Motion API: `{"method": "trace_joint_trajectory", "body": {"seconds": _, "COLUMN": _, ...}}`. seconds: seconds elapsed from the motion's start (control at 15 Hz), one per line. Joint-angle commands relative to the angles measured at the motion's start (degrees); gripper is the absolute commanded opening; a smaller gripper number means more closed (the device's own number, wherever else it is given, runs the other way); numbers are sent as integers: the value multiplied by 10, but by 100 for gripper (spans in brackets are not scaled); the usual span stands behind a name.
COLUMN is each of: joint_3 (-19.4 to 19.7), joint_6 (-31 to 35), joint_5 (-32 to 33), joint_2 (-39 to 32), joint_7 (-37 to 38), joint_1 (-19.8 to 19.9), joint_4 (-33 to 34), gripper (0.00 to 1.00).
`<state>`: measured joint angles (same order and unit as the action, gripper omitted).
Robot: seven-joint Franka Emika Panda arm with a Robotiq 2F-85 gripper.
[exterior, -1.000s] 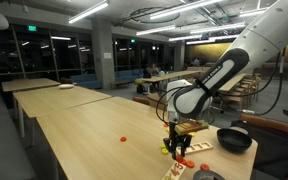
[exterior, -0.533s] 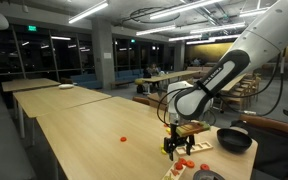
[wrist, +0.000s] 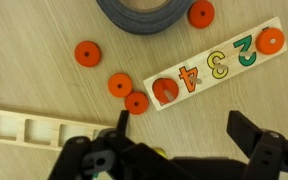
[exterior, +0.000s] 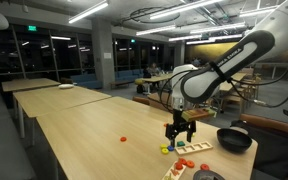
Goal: Put the orange ring on the object
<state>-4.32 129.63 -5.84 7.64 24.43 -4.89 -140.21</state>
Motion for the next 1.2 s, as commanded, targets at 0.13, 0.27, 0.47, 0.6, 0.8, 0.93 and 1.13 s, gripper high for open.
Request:
{"method": "trace_joint_trajectory", "body": {"seconds": 0.13, "joint_3": 12, "joint_6": -155, "joint_5": -11, "joint_2": 159, "joint_7": -134, "joint_1": 2, "joint_4": -16, "gripper": 100}}
{"method": "trace_joint_trajectory", "body": {"seconds": 0.27, "joint_3": 22, "joint_6": -214, "joint_5": -15, "joint_2": 199, "joint_7": -187, "joint_1": -1, "joint_4": -12, "gripper": 100}}
{"method": "trace_joint_trajectory", "body": {"seconds": 0.47, "joint_3": 37, "joint_6": -283, "joint_5": -12, "joint_2": 253, "joint_7": -243, "joint_1": 1, "joint_4": -9, "gripper": 100}}
{"method": "trace_joint_trajectory", "body": {"seconds": 0.6, "joint_3": 44, "joint_6": -317, "joint_5": -10, "joint_2": 285, "joint_7": -268, "joint_1": 3, "joint_4": -9, "gripper": 100}}
{"method": "trace_joint_trajectory", "body": {"seconds": 0.8, "joint_3": 54, "joint_6": -346, "joint_5": -7, "joint_2": 324, "joint_7": -291, "joint_1": 7, "joint_4": -15, "gripper": 100}}
{"method": "trace_joint_trajectory", "body": {"seconds": 0.93, "joint_3": 59, "joint_6": -356, "joint_5": -8, "joint_2": 340, "joint_7": -296, "joint_1": 9, "joint_4": -18, "gripper": 100}}
{"method": "trace_joint_trajectory", "body": {"seconds": 1.13, "joint_3": 53, "joint_6": -351, "joint_5": -7, "joint_2": 327, "joint_7": -283, "joint_1": 13, "joint_4": -13, "gripper": 100}}
